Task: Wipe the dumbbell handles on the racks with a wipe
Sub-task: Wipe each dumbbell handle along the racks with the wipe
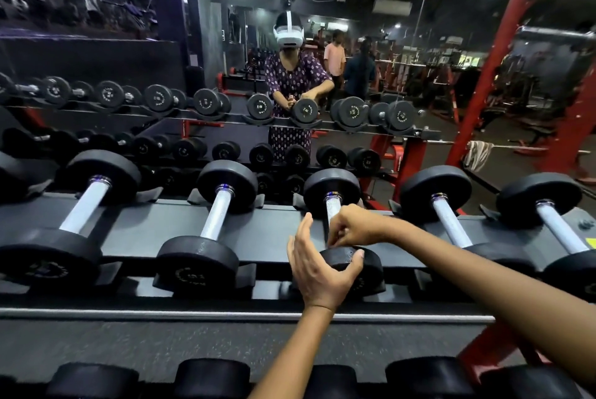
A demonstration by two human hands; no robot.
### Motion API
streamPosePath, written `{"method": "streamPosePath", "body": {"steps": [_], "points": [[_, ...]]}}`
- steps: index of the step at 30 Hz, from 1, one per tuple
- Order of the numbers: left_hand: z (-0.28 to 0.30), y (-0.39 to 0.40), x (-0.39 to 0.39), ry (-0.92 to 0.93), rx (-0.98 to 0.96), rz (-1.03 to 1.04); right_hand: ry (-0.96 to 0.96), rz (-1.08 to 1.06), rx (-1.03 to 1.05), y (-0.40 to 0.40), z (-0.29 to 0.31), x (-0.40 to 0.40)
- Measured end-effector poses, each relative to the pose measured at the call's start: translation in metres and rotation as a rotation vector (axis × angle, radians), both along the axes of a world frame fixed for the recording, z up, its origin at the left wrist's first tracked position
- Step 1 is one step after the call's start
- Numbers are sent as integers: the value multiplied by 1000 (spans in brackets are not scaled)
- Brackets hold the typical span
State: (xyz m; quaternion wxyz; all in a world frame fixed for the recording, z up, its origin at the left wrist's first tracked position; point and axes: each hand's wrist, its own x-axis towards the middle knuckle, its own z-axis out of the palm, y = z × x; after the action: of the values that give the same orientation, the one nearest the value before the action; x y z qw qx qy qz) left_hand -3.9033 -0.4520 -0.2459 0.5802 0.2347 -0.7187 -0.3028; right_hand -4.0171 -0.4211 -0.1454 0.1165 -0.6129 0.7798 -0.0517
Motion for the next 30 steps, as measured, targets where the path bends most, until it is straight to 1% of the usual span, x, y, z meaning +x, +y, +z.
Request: {"method": "streamPosePath", "body": {"steps": [3, 6, 10, 13, 16, 19, 22, 24, 28, 30], "points": [[-1, -2, -2, 23, -9, -9, -149, -75, 17, 17, 1, -20], [-3, -3, -4, 48, -22, -12, -193, -116, -39, 22, -2, -21], [-9, -7, -9, 62, -32, -1, -91, -4, -10, 3, -1, 2], [-8, -4, -7, 34, -11, -24, -52, -10, 76, 1, 6, -1], [-4, -3, -5, 32, 0, -43, -89, -47, 126, 7, 11, -7], [-6, -5, -5, 30, -6, -25, -1, -7, 122, -4, 9, 6], [-6, -5, -6, 20, -11, -13, 58, 35, 203, -20, 9, 19], [-5, -3, -5, 13, -12, -12, 19, 0, 216, -14, 15, 11], [-5, -3, -4, -2, -11, -11, -186, -79, 122, 8, 13, -8], [-5, -4, -3, -7, -22, -10, -173, -79, 70, 6, 7, -4]]}}
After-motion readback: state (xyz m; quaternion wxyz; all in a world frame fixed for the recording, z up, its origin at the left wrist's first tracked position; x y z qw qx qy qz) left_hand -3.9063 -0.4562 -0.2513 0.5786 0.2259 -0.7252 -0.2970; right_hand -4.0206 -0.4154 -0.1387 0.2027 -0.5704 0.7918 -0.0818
